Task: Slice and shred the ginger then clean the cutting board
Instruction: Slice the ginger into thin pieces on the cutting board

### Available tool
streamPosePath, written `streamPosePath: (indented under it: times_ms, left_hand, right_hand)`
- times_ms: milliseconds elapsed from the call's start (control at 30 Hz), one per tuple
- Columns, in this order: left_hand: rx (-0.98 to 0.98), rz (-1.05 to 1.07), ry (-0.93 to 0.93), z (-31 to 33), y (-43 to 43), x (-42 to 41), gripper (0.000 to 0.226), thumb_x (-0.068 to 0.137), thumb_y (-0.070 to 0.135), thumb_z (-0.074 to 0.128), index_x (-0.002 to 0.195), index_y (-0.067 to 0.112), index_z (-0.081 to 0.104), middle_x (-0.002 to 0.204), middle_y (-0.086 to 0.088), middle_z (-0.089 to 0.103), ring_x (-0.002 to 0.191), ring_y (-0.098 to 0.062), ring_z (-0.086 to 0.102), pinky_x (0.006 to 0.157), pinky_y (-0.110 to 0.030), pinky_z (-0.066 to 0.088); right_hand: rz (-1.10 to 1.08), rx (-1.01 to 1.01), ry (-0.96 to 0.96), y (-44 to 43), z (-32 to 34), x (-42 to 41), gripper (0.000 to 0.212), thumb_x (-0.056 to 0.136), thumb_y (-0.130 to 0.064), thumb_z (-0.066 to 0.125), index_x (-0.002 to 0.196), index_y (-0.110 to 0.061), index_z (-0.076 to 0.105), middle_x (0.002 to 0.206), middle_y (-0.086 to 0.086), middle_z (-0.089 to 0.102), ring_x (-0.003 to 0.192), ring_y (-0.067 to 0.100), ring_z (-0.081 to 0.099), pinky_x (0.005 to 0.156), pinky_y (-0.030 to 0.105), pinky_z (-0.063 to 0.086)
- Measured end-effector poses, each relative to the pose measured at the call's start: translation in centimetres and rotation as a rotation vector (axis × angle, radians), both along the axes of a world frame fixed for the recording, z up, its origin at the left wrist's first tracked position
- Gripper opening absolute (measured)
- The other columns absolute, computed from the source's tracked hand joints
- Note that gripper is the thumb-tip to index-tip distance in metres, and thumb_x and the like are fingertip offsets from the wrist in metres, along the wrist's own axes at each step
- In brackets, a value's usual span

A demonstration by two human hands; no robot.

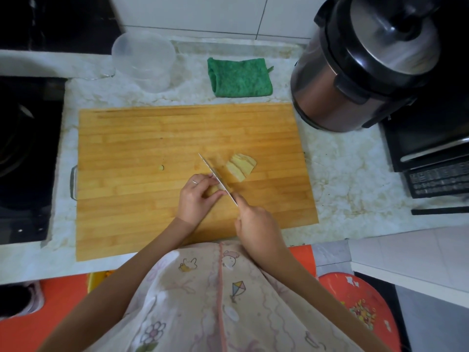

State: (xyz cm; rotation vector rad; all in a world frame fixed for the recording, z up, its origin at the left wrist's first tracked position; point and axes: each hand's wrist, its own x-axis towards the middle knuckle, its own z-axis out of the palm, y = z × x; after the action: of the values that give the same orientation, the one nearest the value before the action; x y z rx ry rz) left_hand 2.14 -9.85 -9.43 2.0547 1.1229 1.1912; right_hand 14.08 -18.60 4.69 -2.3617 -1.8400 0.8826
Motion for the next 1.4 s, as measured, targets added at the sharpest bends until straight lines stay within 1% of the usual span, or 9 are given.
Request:
streamPosePath:
  times_ms: [200, 367, 533, 667, 833, 1033, 1200, 1300, 1400]
  left_hand:
    - [-0.028, -0.011, 0.001, -0.1, 0.0, -0.1, 0.046, 0.087, 0.044, 0.062, 0.084, -0.001, 0.071, 0.084, -0.010, 0.068, 0.093, -0.015, 0.058, 0.088, -0.016, 0.043]
    - [-0.048, -0.017, 0.006, -0.2, 0.0, -0.2, 0.046, 0.086, 0.045, 0.062, 0.085, -0.001, 0.071, 0.085, -0.011, 0.068, 0.094, -0.016, 0.058, 0.088, -0.015, 0.042]
    - [-0.039, -0.023, 0.010, -0.4, 0.1, -0.2, 0.039, 0.083, 0.038, 0.068, 0.086, -0.001, 0.071, 0.085, -0.012, 0.068, 0.094, -0.017, 0.059, 0.088, -0.017, 0.044]
    - [-0.042, -0.021, 0.023, -0.6, 0.0, -0.3, 0.034, 0.078, 0.033, 0.072, 0.086, 0.000, 0.071, 0.086, -0.012, 0.068, 0.094, -0.017, 0.060, 0.086, -0.022, 0.046]
    - [-0.055, -0.015, 0.032, -0.6, 0.1, -0.3, 0.033, 0.078, 0.033, 0.073, 0.086, 0.000, 0.071, 0.087, -0.012, 0.068, 0.095, -0.017, 0.059, 0.088, -0.017, 0.043]
    - [-0.069, -0.011, 0.035, -0.8, 0.1, -0.4, 0.033, 0.077, 0.033, 0.074, 0.088, 0.002, 0.072, 0.089, -0.011, 0.068, 0.094, -0.017, 0.061, 0.088, -0.020, 0.046]
    - [-0.036, -0.036, 0.031, -0.3, 0.0, -0.2, 0.029, 0.075, 0.027, 0.077, 0.087, 0.001, 0.072, 0.087, -0.011, 0.068, 0.095, -0.015, 0.059, 0.086, -0.020, 0.046]
    - [-0.023, -0.049, 0.046, -0.2, 0.0, -0.3, 0.031, 0.075, 0.029, 0.075, 0.088, 0.001, 0.071, 0.088, -0.011, 0.068, 0.095, -0.016, 0.059, 0.085, -0.025, 0.049]
    - [-0.028, -0.046, 0.058, -0.2, 0.1, -0.3, 0.033, 0.077, 0.032, 0.074, 0.088, 0.001, 0.071, 0.090, -0.011, 0.068, 0.096, -0.017, 0.059, 0.086, -0.026, 0.049]
  right_hand:
    - [-0.003, 0.022, 0.025, 0.0, -0.1, 0.1, 0.058, 0.092, -0.010, 0.043, 0.147, -0.020, 0.027, 0.087, 0.014, 0.064, 0.083, 0.031, 0.061, 0.063, 0.032, 0.036]
    - [0.004, 0.037, 0.027, 0.1, -0.3, 0.1, 0.057, 0.092, -0.009, 0.042, 0.146, -0.018, 0.029, 0.083, 0.013, 0.062, 0.080, 0.030, 0.060, 0.061, 0.031, 0.034]
    - [0.006, 0.059, 0.047, 0.1, -0.5, 0.3, 0.057, 0.091, -0.006, 0.043, 0.145, -0.016, 0.031, 0.079, 0.013, 0.062, 0.076, 0.029, 0.060, 0.060, 0.031, 0.034]
    - [-0.014, 0.076, 0.070, 0.3, -0.9, 0.2, 0.056, 0.089, -0.006, 0.043, 0.144, -0.017, 0.034, 0.080, 0.015, 0.062, 0.078, 0.033, 0.060, 0.060, 0.032, 0.034]
    - [-0.005, 0.087, 0.069, 0.3, -1.3, 0.3, 0.055, 0.090, -0.006, 0.043, 0.144, -0.016, 0.035, 0.085, 0.017, 0.064, 0.083, 0.034, 0.060, 0.063, 0.032, 0.034]
    - [-0.001, 0.100, 0.080, 0.2, -1.7, 0.5, 0.054, 0.089, -0.006, 0.043, 0.142, -0.017, 0.037, 0.078, 0.014, 0.061, 0.079, 0.033, 0.060, 0.062, 0.033, 0.036]
    - [-0.014, 0.046, 0.048, 1.6, -2.9, 0.7, 0.055, 0.092, -0.010, 0.043, 0.146, -0.016, 0.031, 0.096, 0.019, 0.064, 0.092, 0.036, 0.059, 0.068, 0.034, 0.037]
    - [-0.049, 0.014, 0.113, 1.5, -3.6, 1.1, 0.057, 0.092, -0.010, 0.044, 0.147, -0.017, 0.031, 0.089, 0.019, 0.063, 0.085, 0.035, 0.059, 0.063, 0.030, 0.032]
    - [-0.064, 0.009, 0.153, 1.4, -3.9, 1.3, 0.056, 0.092, -0.010, 0.044, 0.147, -0.018, 0.032, 0.078, 0.015, 0.056, 0.079, 0.033, 0.058, 0.062, 0.030, 0.032]
